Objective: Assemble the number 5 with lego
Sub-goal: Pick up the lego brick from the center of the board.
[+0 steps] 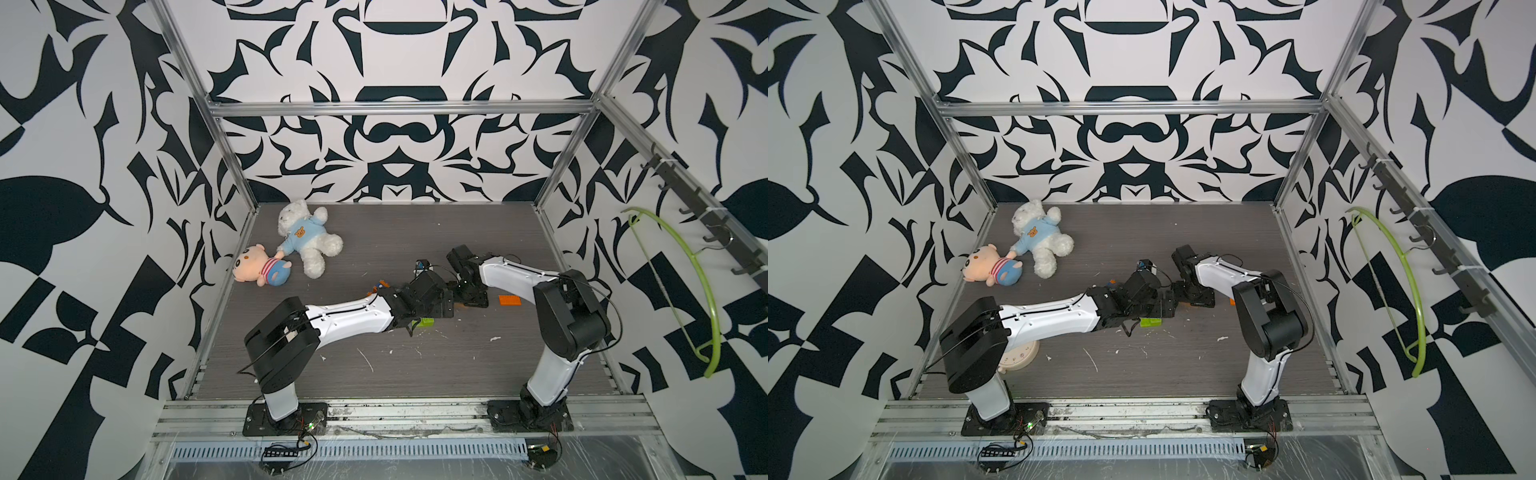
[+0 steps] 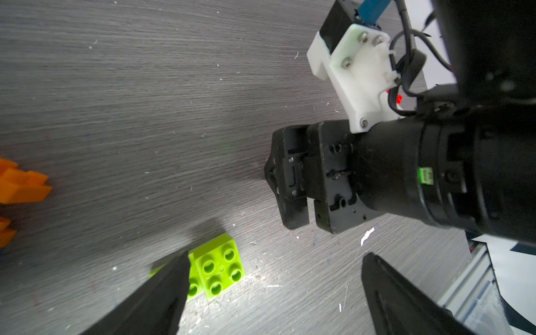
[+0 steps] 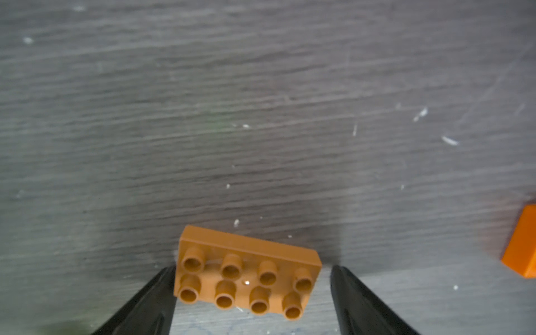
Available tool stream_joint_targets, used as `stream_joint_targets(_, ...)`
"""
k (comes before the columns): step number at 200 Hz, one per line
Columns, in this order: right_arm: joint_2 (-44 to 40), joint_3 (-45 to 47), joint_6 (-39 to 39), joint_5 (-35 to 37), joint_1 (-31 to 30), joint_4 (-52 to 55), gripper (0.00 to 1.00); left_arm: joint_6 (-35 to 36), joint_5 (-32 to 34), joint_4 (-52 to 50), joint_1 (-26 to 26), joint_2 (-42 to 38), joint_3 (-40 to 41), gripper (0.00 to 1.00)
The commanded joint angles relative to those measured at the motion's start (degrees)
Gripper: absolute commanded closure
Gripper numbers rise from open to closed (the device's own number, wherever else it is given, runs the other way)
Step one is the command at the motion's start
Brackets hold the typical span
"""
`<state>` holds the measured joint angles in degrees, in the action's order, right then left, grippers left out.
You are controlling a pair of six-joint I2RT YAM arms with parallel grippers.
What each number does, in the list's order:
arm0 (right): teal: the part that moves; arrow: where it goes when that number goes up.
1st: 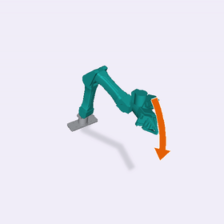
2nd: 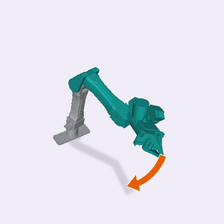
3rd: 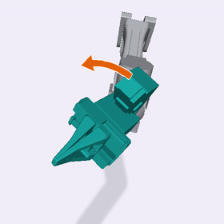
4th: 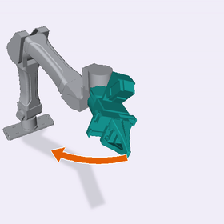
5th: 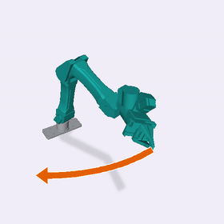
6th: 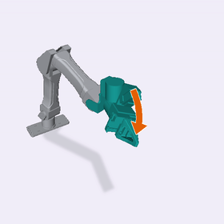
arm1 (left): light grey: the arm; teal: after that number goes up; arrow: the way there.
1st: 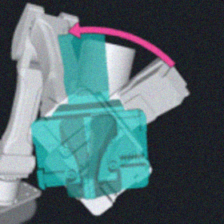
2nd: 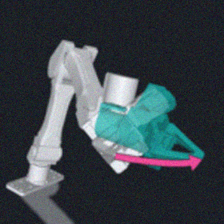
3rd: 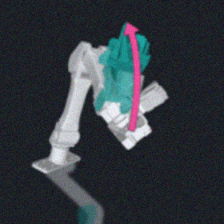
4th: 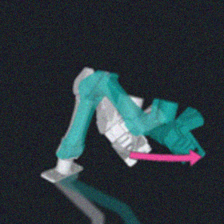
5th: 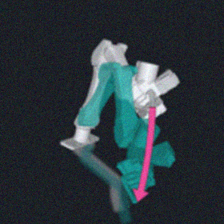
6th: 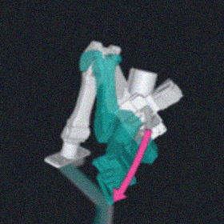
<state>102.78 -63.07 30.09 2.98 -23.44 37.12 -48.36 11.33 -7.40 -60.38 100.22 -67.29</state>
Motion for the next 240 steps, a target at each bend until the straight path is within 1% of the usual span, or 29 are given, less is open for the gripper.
stream_joint_targets(1,-1.87,0.42,5.89,1.01,0.07,0.05,0.12,-0.20,0.25,0.63,0.26,-1.34,-0.04,0.01)
stream_joint_targets(21,-2.08,1.27,9.46,-0.14,0.09,-1.11,0.14,-0.31,0.20,0.63,0.26,-1.28,0.07,0.01)
stream_joint_targets(52,-2.15,1.98,12.76,1.22,0.11,-1.80,0.16,-0.55,-0.03,0.89,0.26,-1.21,0.11,0.01)
stream_joint_targets(69,-2.27,2.15,12.18,1.27,0.11,-2.81,0.19,-0.49,-0.23,0.89,0.26,-1.14,0.05,0.01)
stream_joint_targets(82,-2.44,2.24,10.55,1.11,0.15,-3.88,0.18,-0.41,-0.26,0.89,0.26,-1.04,-0.03,0.01)
stream_joint_targets(107,-0.55,-0.17,7.91,1.02,0.28,-2.14,0.18,-0.35,-0.62,0.81,0.24,-0.73,-0.38,0.01)
stream_joint_targets(121,-0.08,-0.30,7.71,0.75,0.24,-2.08,0.18,-0.39,-0.53,0.81,0.26,-0.64,-0.45,0.01)
stream_joint_targets(132,-0.25,0.04,7.32,0.49,0.25,-2.75,0.15,-0.37,-0.56,0.81,0.26,-0.57,-0.48,0.01)
stream_joint_targets(173,-0.93,-0.26,7.05,1.59,0.32,-2.93,0.14,-0.33,-0.67,0.81,0.26,-0.38,-0.56,0.01)
stream_joint_targets(212,-0.49,-0.13,6.75,1.84,0.39,-3.72,0.16,-0.29,-1.01,0.79,0.26,-0.11,-0.74,0.01)
stream_joint_targets(230,-0.43,-0.27,6.74,1.59,0.59,-3.88,0.19,-0.31,-1.05,0.72,0.26,-0.13,-0.70,0.01)
stream_joint_targets(240,-0.48,-0.29,6.62,1.33,0.60,-3.99,0.22,-0.33,-0.99,0.72,0.26,-0.19,-0.64,0.01)
